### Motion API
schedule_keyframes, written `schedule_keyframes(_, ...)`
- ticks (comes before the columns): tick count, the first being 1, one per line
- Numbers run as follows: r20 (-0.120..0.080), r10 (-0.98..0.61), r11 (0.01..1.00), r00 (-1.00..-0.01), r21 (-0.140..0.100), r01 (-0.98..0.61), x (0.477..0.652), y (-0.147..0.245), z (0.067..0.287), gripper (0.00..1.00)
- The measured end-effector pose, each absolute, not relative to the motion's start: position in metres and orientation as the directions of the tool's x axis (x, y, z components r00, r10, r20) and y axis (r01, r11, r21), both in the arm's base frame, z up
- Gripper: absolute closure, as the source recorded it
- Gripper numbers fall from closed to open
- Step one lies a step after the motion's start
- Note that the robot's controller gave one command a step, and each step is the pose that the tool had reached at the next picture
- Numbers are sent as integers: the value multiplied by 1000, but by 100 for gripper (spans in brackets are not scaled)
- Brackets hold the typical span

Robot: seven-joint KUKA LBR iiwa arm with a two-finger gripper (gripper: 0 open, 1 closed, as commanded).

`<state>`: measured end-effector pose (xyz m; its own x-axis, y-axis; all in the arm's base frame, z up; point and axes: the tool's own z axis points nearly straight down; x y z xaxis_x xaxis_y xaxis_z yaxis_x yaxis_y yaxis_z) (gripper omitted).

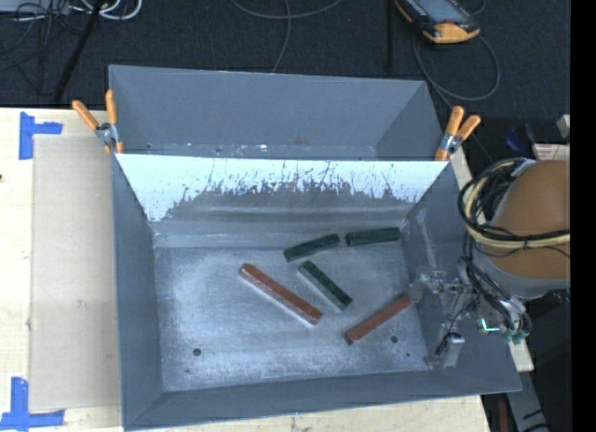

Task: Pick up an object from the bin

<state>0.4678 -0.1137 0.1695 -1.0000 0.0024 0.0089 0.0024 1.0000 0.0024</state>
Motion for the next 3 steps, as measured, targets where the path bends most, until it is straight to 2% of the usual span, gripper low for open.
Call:
schedule_keyframes(1,0,-399,917,-917,2,-399,565,-78,82,0)
schedule_keyframes(2,7,-410,912,-912,3,-410,507,-112,68,0)
schedule_keyframes(3,-1,-418,909,-909,3,-418,511,-109,70,100)
